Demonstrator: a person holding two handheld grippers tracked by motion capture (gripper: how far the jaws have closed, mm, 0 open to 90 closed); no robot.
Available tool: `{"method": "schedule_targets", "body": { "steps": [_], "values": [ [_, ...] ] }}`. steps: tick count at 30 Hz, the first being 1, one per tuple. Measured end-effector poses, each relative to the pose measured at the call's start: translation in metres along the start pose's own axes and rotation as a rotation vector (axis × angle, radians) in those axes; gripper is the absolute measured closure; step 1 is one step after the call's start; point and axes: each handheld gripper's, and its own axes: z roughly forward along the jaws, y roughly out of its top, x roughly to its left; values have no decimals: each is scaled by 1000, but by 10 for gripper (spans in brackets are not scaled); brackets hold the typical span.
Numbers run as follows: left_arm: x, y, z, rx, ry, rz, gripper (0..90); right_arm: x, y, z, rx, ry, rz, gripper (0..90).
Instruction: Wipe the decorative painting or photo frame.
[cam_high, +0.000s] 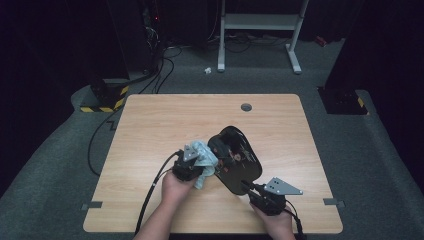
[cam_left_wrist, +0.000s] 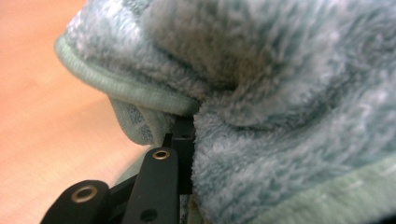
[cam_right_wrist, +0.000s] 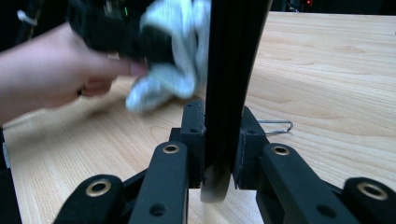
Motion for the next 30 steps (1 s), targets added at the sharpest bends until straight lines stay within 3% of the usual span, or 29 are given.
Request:
{"method": "schedule_targets", "body": {
  "steps": [1, 3, 8, 15, 20, 23, 30],
  "values": [
    [-3, -5, 3, 14, -2, 13, 693, 0, 0, 0, -1, -1, -1, 770],
    [-5, -10, 3, -11, 1, -5, 693, 0, 0, 0, -1, -5, -1, 771],
    [-7, -2, -7, -52, -22, -34, 692, 1, 0, 0, -2, -8, 1, 770],
    [-16, 31, -38, -184, -55, -21, 691, -1, -1, 0, -2, -5, 5, 772],
    [-31, 50, -52, -254, -94, 7, 688, -1, 0, 0, 0, -2, 5, 773],
    [-34, 46, -48, -247, -96, 14, 687, -1, 0, 0, 0, -3, 4, 772],
    [-42, 14, -24, -160, -106, 19, 687, -1, 0, 0, 0, -2, 5, 767]
  ]
}}
